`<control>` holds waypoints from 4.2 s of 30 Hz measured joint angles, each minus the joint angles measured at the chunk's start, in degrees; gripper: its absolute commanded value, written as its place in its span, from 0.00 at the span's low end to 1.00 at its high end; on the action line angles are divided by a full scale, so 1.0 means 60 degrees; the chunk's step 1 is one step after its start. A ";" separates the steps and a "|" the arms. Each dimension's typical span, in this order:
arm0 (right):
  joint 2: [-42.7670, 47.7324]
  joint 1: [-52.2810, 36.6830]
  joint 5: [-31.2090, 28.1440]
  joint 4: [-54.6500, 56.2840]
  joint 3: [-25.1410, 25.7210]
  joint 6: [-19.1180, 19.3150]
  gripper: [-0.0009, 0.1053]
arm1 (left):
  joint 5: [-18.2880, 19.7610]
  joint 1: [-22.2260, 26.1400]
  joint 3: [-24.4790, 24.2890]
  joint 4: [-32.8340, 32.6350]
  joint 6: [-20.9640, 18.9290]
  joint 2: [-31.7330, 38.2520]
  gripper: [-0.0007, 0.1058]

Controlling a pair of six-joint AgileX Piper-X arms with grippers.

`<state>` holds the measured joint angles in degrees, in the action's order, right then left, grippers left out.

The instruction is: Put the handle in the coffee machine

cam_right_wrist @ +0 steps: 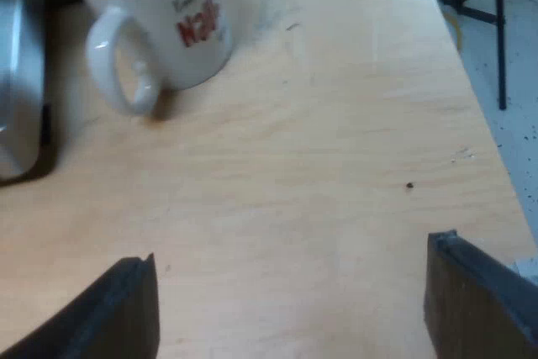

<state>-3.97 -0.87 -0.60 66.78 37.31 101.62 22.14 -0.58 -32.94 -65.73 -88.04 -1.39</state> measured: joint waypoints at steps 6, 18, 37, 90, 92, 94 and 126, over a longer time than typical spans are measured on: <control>-0.1258 0.0124 0.0456 0.1184 0.1320 0.0883 0.64 | 0.0402 0.0000 -0.0288 -0.0098 0.0000 -0.0609 0.55; -0.3488 0.1180 0.1198 0.2441 0.3088 0.1120 0.64 | 0.2075 -0.0516 -0.0667 -0.0106 0.0176 -0.1553 0.65; -0.5574 0.3544 0.1347 0.1776 0.3823 0.1054 0.64 | 0.3366 -0.2088 -0.0745 -0.0033 0.1304 -0.3236 0.65; -1.1659 0.8650 -0.0608 0.0302 0.3823 -0.2011 0.01 | 0.4350 -0.4343 -0.0384 0.0242 0.2883 -0.4491 0.65; -1.1957 0.8650 -0.0608 0.0199 0.3823 -0.2011 0.01 | 0.4350 -0.4343 -0.0384 0.0242 0.2883 -0.4491 0.65; -1.2144 0.8650 -0.0608 0.0116 0.3823 -0.2011 0.01 | 0.4350 -0.4343 -0.0384 0.0242 0.2883 -0.4491 0.65; -1.2896 0.8650 0.0160 -0.3013 0.1341 -0.3259 0.01 | 0.3367 -0.4343 -0.0384 0.0332 0.2883 -0.4491 0.65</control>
<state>-81.34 51.03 0.36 48.70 45.35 82.07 42.34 -26.64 -35.24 -63.73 -70.74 -28.33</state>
